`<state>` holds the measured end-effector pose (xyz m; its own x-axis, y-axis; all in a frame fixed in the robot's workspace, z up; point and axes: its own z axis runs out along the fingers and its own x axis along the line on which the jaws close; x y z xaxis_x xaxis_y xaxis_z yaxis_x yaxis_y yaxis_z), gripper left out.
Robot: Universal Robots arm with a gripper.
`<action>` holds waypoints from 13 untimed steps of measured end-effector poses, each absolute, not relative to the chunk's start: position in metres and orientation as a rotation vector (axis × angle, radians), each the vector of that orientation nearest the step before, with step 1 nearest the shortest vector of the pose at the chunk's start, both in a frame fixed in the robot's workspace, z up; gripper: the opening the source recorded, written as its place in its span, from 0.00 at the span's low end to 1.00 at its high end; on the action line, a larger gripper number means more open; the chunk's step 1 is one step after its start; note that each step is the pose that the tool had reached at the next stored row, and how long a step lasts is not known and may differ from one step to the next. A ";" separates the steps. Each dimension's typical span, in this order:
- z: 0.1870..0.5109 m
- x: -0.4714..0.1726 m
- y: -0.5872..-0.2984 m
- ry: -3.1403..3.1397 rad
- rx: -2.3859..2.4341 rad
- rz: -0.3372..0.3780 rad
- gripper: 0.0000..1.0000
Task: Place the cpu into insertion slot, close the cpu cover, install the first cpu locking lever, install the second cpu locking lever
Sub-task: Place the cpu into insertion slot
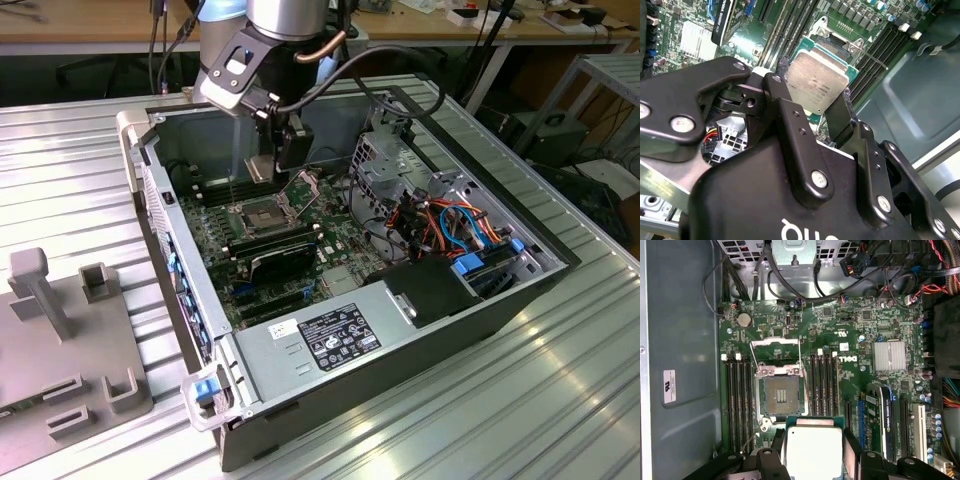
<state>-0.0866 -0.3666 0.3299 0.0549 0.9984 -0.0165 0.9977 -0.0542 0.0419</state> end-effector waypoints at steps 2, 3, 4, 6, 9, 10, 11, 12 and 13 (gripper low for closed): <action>0.329 -0.087 -0.367 2.129 2.253 0.026 0.55; 0.329 -0.087 -0.367 2.128 2.254 0.026 0.55; 0.329 -0.087 -0.367 2.128 2.254 0.026 0.55; 0.329 -0.087 -0.367 2.128 2.254 0.026 0.55; 0.327 -0.087 -0.362 2.128 2.254 0.026 0.55; 0.326 -0.087 -0.362 2.128 2.254 0.026 0.55; 0.326 -0.087 -0.362 2.128 2.254 0.025 0.55; 0.326 -0.087 -0.362 2.128 2.254 0.025 0.55; 0.326 -0.087 -0.362 2.128 2.254 0.025 0.55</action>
